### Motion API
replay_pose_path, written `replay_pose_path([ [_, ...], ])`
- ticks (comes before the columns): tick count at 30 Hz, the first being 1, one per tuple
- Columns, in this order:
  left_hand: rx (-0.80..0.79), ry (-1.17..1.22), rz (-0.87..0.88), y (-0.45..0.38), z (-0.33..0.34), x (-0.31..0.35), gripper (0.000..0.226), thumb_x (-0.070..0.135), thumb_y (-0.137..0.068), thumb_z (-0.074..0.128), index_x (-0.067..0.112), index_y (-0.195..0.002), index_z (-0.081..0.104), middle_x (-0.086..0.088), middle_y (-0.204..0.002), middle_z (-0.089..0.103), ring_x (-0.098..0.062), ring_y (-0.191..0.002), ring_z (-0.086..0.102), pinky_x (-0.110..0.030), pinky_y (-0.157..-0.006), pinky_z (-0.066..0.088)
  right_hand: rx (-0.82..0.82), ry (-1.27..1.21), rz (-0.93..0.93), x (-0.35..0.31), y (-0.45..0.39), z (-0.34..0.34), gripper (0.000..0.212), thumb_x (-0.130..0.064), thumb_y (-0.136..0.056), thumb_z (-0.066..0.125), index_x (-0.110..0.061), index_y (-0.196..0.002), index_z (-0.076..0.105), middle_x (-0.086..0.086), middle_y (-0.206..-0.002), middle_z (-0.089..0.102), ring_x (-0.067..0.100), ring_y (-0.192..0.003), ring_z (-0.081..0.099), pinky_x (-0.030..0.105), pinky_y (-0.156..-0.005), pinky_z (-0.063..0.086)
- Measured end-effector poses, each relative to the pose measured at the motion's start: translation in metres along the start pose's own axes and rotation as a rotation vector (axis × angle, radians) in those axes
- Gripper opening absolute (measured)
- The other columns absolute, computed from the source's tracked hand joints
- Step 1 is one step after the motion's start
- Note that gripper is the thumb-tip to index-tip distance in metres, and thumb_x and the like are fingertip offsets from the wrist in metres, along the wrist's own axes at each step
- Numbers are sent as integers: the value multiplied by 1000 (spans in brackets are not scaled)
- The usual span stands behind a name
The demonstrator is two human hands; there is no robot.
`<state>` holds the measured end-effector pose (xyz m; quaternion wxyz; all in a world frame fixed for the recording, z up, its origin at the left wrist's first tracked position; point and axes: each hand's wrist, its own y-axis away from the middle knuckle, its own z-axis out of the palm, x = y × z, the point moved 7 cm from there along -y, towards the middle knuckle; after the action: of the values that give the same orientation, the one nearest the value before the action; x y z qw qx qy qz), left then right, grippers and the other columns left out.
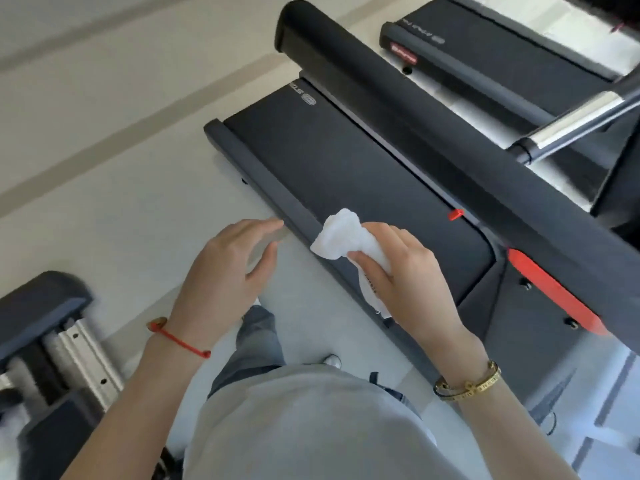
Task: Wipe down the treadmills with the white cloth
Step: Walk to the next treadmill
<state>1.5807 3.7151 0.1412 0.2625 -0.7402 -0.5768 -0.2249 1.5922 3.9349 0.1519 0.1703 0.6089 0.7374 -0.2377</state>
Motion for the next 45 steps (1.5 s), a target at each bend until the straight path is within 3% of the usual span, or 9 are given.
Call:
replay_pose_path([
  [6,118,-67,-162,-18,-59,-89,30,15,-98,59,15,-127,66,2,-120,68,-18,-108,64,-33,-97,50,-79,-27,-135,-57,-89,62,29,-35,-97,56,-15,-117,60,-2,-97,64,18,-82,57,35,-68,52],
  [10,166,-74,-228,-35,-108,-148,36,29,-99,49,15,-127,66,2,-120,68,-18,-109,64,-37,-97,51,-113,-60,-195,-104,-149,105,28,-35,-97,56,-16,-117,60,-1,-98,64,18,-83,58,34,-70,52],
  [24,203,-88,-377,-114,-222,-320,36,28,-96,49,16,-126,66,2,-117,68,-19,-107,65,-36,-94,52,-160,-127,-225,-208,-322,225,28,-32,-94,62,-14,-116,63,0,-96,66,18,-83,60,34,-68,54],
  [35,285,-136,-388,-283,-298,-443,27,25,-98,55,17,-119,69,4,-114,69,-18,-105,66,-33,-91,52,-150,-183,-288,-253,-539,298,27,-35,-96,57,-15,-113,63,-3,-93,65,16,-82,60,36,-67,53],
  [39,334,-151,-392,-354,-338,-481,22,18,-98,60,16,-118,70,2,-111,69,-18,-102,66,-31,-89,50,-157,-180,-309,-276,-631,317,22,-32,-96,56,-14,-107,63,-5,-83,59,16,-75,55,36,-64,49],
  [43,327,-151,-414,-415,-365,-516,22,14,-96,62,15,-117,70,2,-109,69,-16,-100,65,-17,-86,42,-165,-189,-308,-294,-706,330,22,-31,-96,55,-14,-108,63,-5,-80,58,16,-73,54,36,-63,48],
  [45,318,-139,-410,-443,-376,-535,22,15,-96,62,15,-117,70,3,-109,69,-14,-101,64,-16,-87,42,-172,-181,-292,-298,-737,339,24,-32,-96,56,-15,-110,63,-3,-81,60,18,-74,56,37,-64,49],
])
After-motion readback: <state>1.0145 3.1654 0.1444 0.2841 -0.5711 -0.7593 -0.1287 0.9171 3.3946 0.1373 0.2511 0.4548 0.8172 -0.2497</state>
